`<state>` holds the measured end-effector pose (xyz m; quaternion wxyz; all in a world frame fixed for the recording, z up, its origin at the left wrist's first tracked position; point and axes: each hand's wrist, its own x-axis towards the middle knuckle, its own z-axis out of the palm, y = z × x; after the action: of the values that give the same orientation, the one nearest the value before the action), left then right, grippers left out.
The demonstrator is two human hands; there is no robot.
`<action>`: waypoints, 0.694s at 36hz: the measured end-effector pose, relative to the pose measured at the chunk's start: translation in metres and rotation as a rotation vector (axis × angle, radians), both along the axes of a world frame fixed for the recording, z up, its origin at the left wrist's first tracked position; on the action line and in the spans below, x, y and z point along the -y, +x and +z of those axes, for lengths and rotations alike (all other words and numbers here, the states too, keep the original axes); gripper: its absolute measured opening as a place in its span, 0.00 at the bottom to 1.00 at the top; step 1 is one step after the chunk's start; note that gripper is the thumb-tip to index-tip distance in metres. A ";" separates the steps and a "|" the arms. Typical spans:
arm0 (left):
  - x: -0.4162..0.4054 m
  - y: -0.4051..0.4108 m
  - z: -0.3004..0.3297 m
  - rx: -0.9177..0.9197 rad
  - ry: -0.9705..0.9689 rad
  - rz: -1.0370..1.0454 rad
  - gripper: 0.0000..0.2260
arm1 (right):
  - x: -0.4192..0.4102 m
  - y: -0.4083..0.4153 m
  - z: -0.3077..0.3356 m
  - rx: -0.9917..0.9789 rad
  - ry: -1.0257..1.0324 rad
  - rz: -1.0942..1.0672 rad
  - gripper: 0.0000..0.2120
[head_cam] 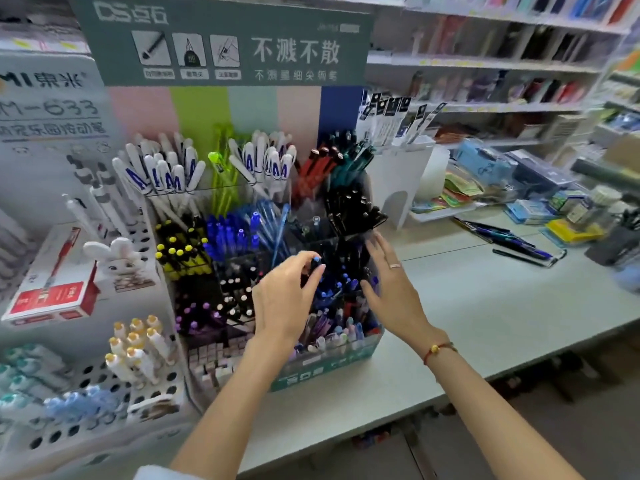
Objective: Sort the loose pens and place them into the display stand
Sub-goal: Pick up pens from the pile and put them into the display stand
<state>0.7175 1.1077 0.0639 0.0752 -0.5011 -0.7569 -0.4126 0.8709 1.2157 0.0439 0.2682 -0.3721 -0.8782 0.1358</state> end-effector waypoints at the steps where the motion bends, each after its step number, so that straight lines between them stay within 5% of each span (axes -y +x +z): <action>1: -0.002 0.000 0.004 -0.042 -0.022 -0.002 0.07 | 0.000 0.001 -0.001 0.015 0.000 0.006 0.32; 10: -0.027 0.004 0.014 -0.246 -0.592 0.034 0.13 | -0.002 0.007 -0.004 0.072 -0.061 0.025 0.29; 25: -0.018 0.041 0.011 -0.277 -0.053 -0.206 0.09 | -0.012 0.059 0.008 0.048 -0.187 -0.023 0.21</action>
<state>0.7584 1.1255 0.0751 0.1228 -0.6301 -0.6946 -0.3248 0.9296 1.2272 0.0521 0.2126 -0.4089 -0.8634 0.2050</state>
